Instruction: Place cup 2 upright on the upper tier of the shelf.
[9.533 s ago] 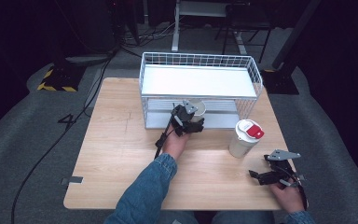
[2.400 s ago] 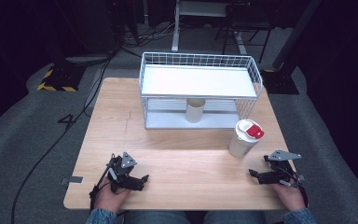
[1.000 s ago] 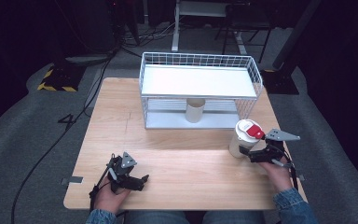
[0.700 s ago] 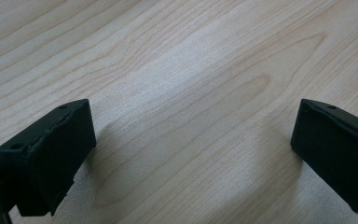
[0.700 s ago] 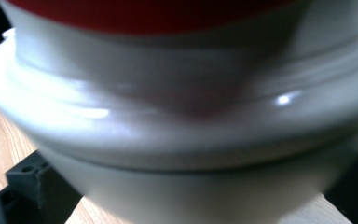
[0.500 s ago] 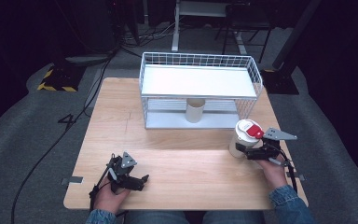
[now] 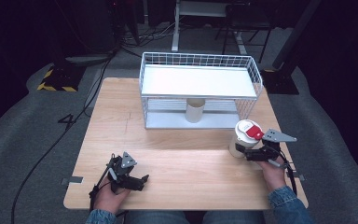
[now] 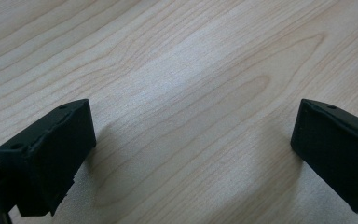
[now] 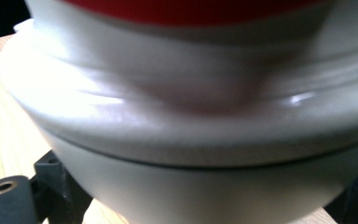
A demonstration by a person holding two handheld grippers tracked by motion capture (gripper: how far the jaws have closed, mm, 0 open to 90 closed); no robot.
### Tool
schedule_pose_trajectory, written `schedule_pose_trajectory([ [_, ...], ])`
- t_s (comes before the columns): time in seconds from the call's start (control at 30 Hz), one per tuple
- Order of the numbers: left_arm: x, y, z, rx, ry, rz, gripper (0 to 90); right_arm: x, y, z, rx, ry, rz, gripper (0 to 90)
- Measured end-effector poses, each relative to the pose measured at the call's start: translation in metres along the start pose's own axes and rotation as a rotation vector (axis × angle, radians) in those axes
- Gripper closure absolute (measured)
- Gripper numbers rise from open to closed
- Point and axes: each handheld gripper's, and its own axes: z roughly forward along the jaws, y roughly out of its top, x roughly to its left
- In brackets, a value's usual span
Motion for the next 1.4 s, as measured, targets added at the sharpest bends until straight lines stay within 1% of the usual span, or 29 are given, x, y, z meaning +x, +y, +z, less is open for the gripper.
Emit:
schedule_pose_trajectory([
  [0.1,0.000,0.000,0.000,0.000,-0.001,-0.007,0.3,0.001,0.000,-0.001,-0.009,-0.007,-0.003,9.2],
  [0.13,0.000,0.000,0.000,0.002,0.003,-0.001,0.3,0.001,0.001,-0.002,-0.017,-0.003,0.004,9.2],
  [0.17,0.000,0.000,0.000,0.001,0.000,-0.003,0.3,0.001,0.002,-0.004,-0.028,0.004,0.017,9.3],
  [0.23,0.000,0.000,0.000,-0.001,-0.001,-0.004,0.3,0.001,0.003,-0.004,-0.030,0.004,0.014,9.3],
  [0.4,0.000,0.000,0.000,0.002,0.002,-0.001,0.3,0.003,0.011,-0.011,-0.025,-0.016,0.017,9.3],
  [0.43,0.000,0.000,0.000,0.001,0.002,-0.002,0.3,0.003,0.014,-0.013,-0.023,-0.017,0.032,9.3],
  [0.47,0.000,0.000,0.000,0.001,0.002,-0.002,0.3,0.003,0.014,-0.013,-0.023,-0.017,0.032,9.3],
  [0.53,0.000,0.000,0.000,0.002,0.004,-0.002,0.3,0.002,0.016,-0.015,-0.021,-0.009,0.048,9.3],
  [0.7,0.000,0.000,0.000,0.002,0.002,-0.009,0.4,0.003,0.023,-0.020,-0.005,-0.030,0.028,9.3],
  [0.73,0.000,0.000,0.000,0.002,0.002,-0.009,0.4,0.003,0.023,-0.020,-0.005,-0.030,0.028,9.3],
  [0.77,0.000,0.000,0.000,0.002,0.002,-0.011,0.4,0.003,0.026,-0.022,-0.002,-0.033,0.039,9.3],
  [0.9,0.000,0.001,0.000,0.002,0.003,-0.006,0.4,0.004,0.031,-0.026,-0.008,-0.036,0.037,9.3],
  [0.93,0.000,0.000,0.000,0.001,0.001,-0.012,0.4,0.004,0.034,-0.029,-0.009,-0.038,0.034,9.3],
  [1.07,0.000,0.000,0.000,0.001,-0.001,-0.016,0.4,0.006,0.040,-0.031,-0.013,-0.038,0.025,9.3],
  [1.1,0.000,0.001,0.000,0.002,0.003,-0.005,0.4,0.006,0.042,-0.033,-0.012,-0.038,0.023,9.3],
  [1.13,0.000,0.001,0.000,0.002,0.003,-0.006,0.4,0.007,0.047,-0.034,-0.013,-0.032,0.021,9.3],
  [1.27,0.000,0.000,0.000,0.002,0.001,-0.013,0.4,0.009,0.055,-0.036,-0.014,-0.029,0.017,9.3],
  [1.37,0.000,0.000,0.000,0.001,0.001,-0.009,0.6,0.010,0.063,-0.039,-0.021,-0.019,0.020,9.3],
  [1.4,0.000,0.000,0.001,-0.003,-0.001,-0.022,0.6,0.010,0.067,-0.040,-0.022,-0.016,0.021,9.3],
])
